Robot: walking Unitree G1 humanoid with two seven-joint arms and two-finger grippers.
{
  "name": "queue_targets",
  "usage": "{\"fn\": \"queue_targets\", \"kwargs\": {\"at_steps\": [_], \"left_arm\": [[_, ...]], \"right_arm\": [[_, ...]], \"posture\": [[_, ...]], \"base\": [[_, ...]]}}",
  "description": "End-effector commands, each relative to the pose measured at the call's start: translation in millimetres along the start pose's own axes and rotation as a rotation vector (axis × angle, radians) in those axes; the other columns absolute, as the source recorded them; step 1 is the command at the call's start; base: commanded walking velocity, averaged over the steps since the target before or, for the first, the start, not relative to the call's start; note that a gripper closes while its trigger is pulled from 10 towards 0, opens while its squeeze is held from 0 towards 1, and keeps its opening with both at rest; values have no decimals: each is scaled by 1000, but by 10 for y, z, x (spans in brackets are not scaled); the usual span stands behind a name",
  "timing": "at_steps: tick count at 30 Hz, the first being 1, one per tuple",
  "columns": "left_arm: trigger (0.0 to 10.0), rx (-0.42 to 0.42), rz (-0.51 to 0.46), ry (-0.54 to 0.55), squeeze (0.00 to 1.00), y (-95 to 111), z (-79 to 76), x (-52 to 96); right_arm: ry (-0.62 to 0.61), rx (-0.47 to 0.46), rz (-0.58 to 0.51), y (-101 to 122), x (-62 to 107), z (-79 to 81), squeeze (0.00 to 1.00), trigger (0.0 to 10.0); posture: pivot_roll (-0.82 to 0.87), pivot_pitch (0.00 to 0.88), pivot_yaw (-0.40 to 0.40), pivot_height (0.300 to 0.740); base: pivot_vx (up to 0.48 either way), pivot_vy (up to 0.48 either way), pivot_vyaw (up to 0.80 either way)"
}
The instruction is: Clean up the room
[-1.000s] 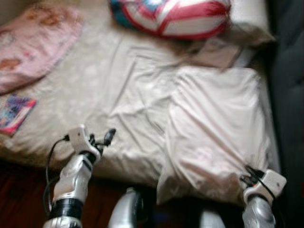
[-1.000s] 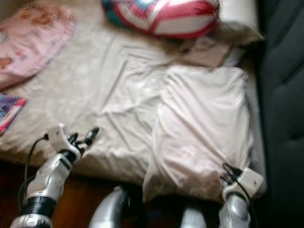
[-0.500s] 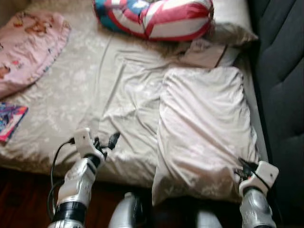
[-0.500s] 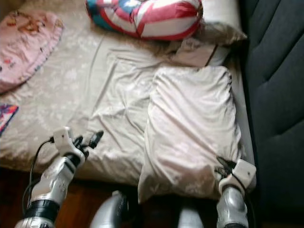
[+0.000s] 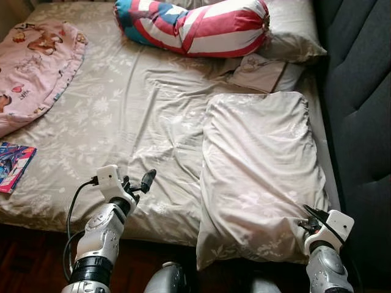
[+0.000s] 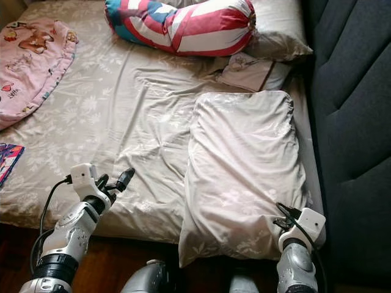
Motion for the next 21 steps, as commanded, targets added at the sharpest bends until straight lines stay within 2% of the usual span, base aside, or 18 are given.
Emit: {"fn": "queue_targets", "kwargs": {"at_steps": [1, 17, 21], "left_arm": [[10000, -16, 49, 19, 0, -174, 51, 59], [10000, -32, 65, 21, 0, -241, 53, 70], [10000, -37, 67, 23, 0, -257, 60, 91]], "right_arm": [[11, 24, 19, -44, 9, -8, 0, 10000], [-42, 31, 23, 0, -13, -127, 0, 10000], [-128, 41, -28, 201, -46, -370, 0, 10000]], "posture": [[-124, 227, 57, 740], [-122, 217, 49, 740], [-121, 217, 49, 740]], "base": [[0, 0, 0], [0, 0, 0], [0, 0, 0]]}}
Point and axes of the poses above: a point about 5 cm out from each wrist's last joint towards the gripper, its own x axis pointing back from the gripper into the wrist, its own y axis along the axis of the wrist's last joint, z = x × y, the point moved 4 cm from there along -x, pointing out of the wrist towards the gripper, and after that the axes turned 1 degree about -x, right-handed, at the moved point
